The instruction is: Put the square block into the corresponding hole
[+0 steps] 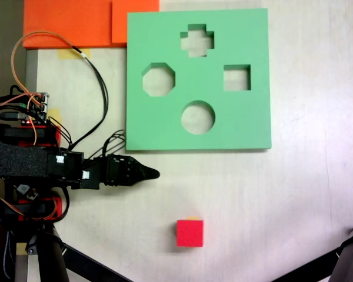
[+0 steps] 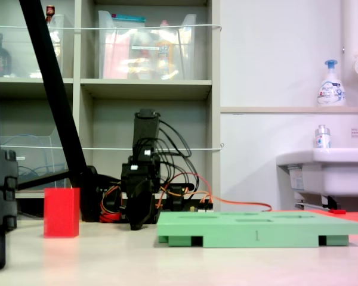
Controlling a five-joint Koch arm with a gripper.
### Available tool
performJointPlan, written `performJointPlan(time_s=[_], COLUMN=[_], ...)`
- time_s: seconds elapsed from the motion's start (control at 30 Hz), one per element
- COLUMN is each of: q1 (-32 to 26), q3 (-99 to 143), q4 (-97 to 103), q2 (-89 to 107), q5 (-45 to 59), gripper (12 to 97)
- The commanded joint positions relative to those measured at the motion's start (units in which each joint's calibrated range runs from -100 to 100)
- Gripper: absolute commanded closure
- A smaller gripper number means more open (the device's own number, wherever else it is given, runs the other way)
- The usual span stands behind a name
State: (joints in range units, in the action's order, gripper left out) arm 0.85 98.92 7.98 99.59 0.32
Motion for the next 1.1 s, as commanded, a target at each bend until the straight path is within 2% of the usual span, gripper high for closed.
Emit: performJointPlan(time_s=[0.0,0.77,0.9,1.07], q1=[0.34,0.88,3.27,3.37], q3=[1.08,1.08,1.08,0.48], q4=[-5.81,-5.52,-3.98,1.80], q2=[0.41,0.41,0.41,0.41], q5=[-0.24,-0.78,-13.92,-25.74], gripper=[59.5,61.5,58.5,63.4])
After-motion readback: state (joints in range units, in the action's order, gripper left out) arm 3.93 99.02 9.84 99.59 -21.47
